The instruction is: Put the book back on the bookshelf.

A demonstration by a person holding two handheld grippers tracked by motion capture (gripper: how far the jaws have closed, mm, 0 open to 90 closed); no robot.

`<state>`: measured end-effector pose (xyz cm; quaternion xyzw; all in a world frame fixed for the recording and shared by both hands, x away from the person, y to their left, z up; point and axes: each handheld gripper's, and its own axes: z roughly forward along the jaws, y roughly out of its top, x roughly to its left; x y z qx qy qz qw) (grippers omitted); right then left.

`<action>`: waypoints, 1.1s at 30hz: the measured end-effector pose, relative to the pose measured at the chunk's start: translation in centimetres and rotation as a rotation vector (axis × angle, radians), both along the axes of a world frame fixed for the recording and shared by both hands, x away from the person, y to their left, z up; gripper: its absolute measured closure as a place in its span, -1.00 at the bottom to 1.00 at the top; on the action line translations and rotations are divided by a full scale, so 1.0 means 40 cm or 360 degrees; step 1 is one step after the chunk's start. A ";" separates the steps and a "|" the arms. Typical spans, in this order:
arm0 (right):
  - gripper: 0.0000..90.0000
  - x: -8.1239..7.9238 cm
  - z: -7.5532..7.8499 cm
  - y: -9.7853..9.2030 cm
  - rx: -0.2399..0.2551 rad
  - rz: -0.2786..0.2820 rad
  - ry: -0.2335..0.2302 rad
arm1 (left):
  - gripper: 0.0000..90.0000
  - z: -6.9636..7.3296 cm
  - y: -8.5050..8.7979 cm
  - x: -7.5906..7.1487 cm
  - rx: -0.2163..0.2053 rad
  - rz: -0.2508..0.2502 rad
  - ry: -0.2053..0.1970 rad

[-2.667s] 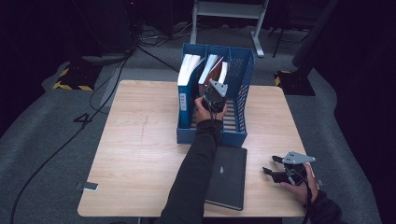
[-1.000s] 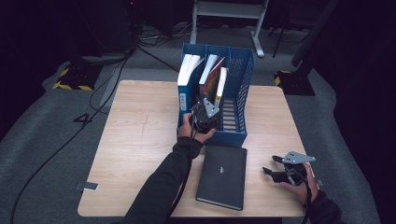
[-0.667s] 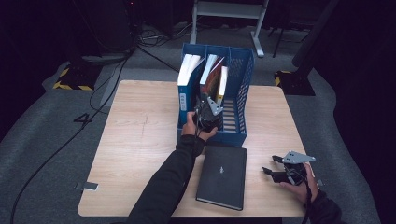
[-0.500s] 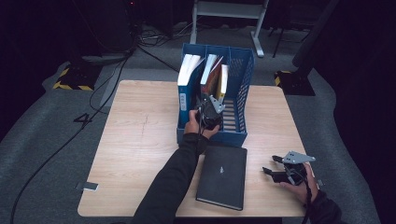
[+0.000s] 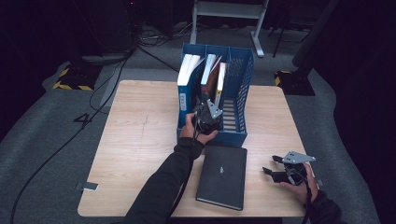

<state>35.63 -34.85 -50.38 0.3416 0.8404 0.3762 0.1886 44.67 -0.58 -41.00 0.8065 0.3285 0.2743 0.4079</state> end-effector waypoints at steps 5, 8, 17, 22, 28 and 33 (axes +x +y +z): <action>-0.31 0.000 0.000 0.000 0.0000 -0.0003 0.0004 | 0.15 0.008 0.028 -0.063 0.0012 -0.0098 -0.0024; -0.31 0.001 0.000 -0.001 0.0007 -0.0003 0.0010 | 0.12 0.004 0.049 -0.094 -0.0004 -0.0130 -0.0017; -0.31 0.002 0.000 -0.002 0.0010 -0.0004 0.0020 | 0.07 -0.048 0.132 -0.164 0.0040 -0.0194 0.0050; -0.31 0.001 0.000 -0.002 0.0012 -0.0007 0.0022 | 0.05 -0.070 0.175 -0.190 0.0070 -0.0217 0.0099; -0.31 0.000 0.000 -0.001 0.0009 -0.0016 0.0021 | 0.02 -0.096 0.217 -0.226 0.0139 -0.0256 0.0160; -0.28 -0.005 0.004 0.004 -0.0011 -0.0024 0.0022 | 0.00 -0.136 0.254 -0.251 0.0108 -0.0305 0.0335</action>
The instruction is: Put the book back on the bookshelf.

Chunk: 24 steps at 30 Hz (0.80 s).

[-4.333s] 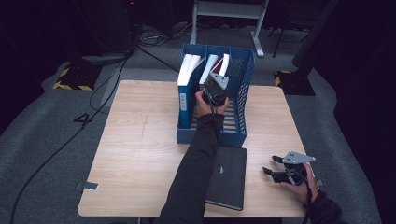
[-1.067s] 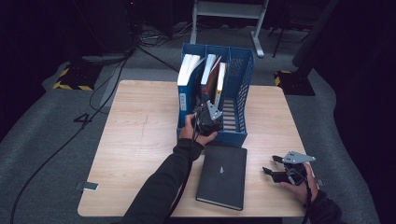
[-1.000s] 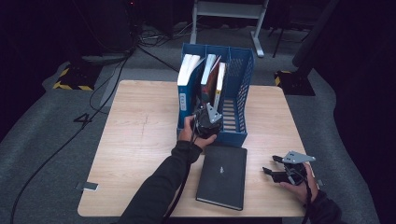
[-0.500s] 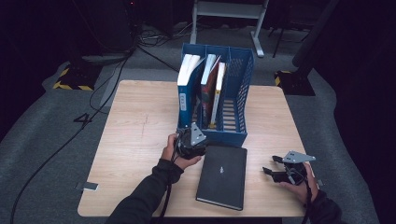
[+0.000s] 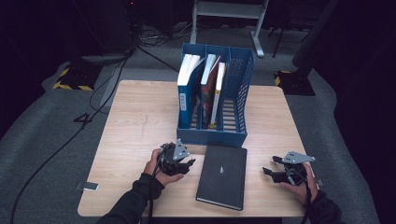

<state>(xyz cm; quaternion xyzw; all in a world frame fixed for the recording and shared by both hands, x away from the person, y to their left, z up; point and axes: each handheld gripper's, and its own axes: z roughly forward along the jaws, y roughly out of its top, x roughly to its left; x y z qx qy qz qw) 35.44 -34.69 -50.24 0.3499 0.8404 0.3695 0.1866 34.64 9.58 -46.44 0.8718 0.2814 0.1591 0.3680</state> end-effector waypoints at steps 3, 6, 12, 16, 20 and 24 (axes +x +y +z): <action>-0.23 -0.006 0.006 0.010 -0.0010 0.0044 0.0029 | -0.02 -0.027 0.016 -0.015 0.0029 -0.0032 0.0076; -0.23 -0.016 0.013 0.027 0.0015 0.0094 0.0025 | -0.04 -0.049 0.033 -0.040 0.0023 -0.0131 0.0197; -0.25 -0.045 0.031 0.075 0.0074 0.0208 0.0033 | -0.18 -0.074 0.032 -0.104 0.0037 -0.0223 0.0282; -0.26 -0.062 0.046 0.101 0.0101 0.0249 0.0021 | -0.26 -0.076 0.028 -0.137 -0.0012 -0.0297 0.0315; -0.28 -0.070 0.051 0.120 0.0101 0.0264 0.0019 | -0.42 -0.074 0.010 -0.154 0.0019 -0.0304 0.0278; -0.29 -0.074 0.048 0.137 0.0071 0.0295 0.0024 | -0.47 -0.057 -0.006 -0.159 -0.0082 -0.0329 0.0283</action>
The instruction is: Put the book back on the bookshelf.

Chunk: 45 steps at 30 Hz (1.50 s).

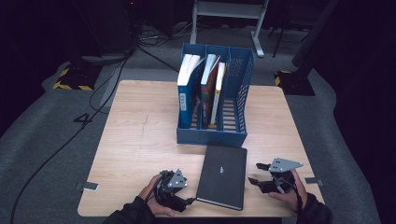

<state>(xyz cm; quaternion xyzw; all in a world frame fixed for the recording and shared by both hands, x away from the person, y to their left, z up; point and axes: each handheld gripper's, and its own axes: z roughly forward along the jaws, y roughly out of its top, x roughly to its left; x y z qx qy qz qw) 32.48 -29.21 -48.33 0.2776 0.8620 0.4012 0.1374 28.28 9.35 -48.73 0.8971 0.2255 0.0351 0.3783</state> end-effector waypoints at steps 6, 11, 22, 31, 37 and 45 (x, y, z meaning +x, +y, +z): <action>-0.29 0.001 -0.005 0.005 -0.0011 0.0028 0.0001 | -0.56 0.020 -0.043 0.008 -0.0105 -0.0033 0.0031; -0.29 0.002 -0.004 0.004 -0.0014 0.0020 -0.0003 | -0.59 0.020 -0.075 0.033 -0.0131 0.0010 0.0063; -0.28 0.005 -0.019 0.015 -0.0079 0.0016 -0.0006 | -0.70 0.010 -0.118 0.124 -0.0166 0.0109 0.0131; -0.27 0.013 -0.024 0.016 -0.0052 0.0007 0.0007 | -0.90 -0.012 -0.147 0.189 -0.0219 0.0063 0.0259; -0.26 0.019 -0.029 0.013 -0.0044 -0.0004 0.0016 | -0.99 -0.012 -0.157 0.199 -0.0196 0.0058 0.0287; -0.24 0.021 -0.030 0.012 -0.0032 -0.0001 0.0028 | -0.94 0.013 -0.163 0.177 -0.0181 0.0096 0.0139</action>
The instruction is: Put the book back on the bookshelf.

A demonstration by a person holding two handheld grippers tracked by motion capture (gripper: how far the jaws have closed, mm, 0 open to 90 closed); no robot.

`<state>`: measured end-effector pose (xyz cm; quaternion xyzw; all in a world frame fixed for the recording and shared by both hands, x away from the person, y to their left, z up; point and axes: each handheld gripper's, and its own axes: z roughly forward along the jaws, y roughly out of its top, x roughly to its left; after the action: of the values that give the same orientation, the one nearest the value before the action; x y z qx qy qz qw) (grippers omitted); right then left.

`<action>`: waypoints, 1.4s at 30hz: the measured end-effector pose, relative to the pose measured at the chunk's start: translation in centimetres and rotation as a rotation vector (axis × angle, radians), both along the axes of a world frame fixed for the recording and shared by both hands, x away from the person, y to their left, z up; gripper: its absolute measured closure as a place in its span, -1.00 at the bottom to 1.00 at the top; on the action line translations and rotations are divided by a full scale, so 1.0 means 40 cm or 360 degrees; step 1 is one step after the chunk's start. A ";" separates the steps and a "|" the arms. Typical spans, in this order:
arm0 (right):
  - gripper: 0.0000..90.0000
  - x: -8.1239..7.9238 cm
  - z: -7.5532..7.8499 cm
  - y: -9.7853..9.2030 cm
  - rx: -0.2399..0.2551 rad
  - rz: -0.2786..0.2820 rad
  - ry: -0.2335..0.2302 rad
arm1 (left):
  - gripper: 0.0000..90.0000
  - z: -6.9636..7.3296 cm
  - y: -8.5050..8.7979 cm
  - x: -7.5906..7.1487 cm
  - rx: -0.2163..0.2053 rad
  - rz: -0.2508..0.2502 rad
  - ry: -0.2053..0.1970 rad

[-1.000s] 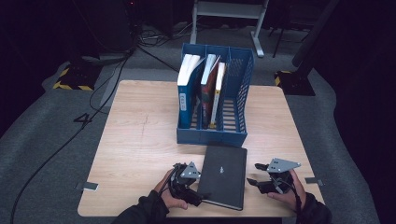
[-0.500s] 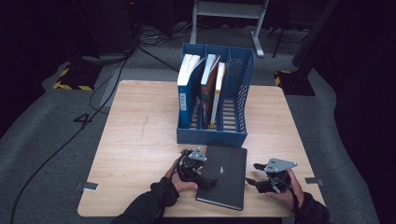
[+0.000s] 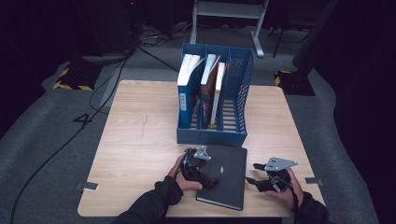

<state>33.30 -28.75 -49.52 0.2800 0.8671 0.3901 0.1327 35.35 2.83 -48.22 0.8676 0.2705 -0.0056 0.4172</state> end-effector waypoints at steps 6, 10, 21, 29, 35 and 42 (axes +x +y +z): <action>-0.24 0.000 0.000 0.000 -0.0006 -0.0003 -0.0009 | -0.80 0.034 0.001 -0.006 -0.0086 0.0008 -0.0098; -0.24 0.000 0.001 0.001 -0.0014 -0.0008 -0.0019 | -0.80 0.036 -0.007 0.013 -0.0090 0.0007 -0.0072; -0.24 0.001 0.001 0.001 -0.0022 -0.0017 -0.0036 | -0.42 0.065 -0.008 0.030 -0.0061 0.0047 -0.0087; -0.24 0.000 0.002 0.002 -0.0031 -0.0012 -0.0046 | -0.05 0.079 -0.002 0.039 -0.0234 0.0083 0.0015; -0.24 0.000 0.002 0.002 -0.0037 -0.0009 -0.0050 | -0.07 0.086 -0.024 0.034 -0.0354 0.0071 0.0039; -0.21 -0.003 0.005 0.003 -0.0043 -0.0009 -0.0071 | 0.19 0.095 -0.023 0.024 -0.0283 0.0132 -0.0007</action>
<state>33.17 -28.62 -49.31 0.2719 0.8683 0.3840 0.1569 36.31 1.92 -44.41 0.8152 0.3038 -0.0104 0.4930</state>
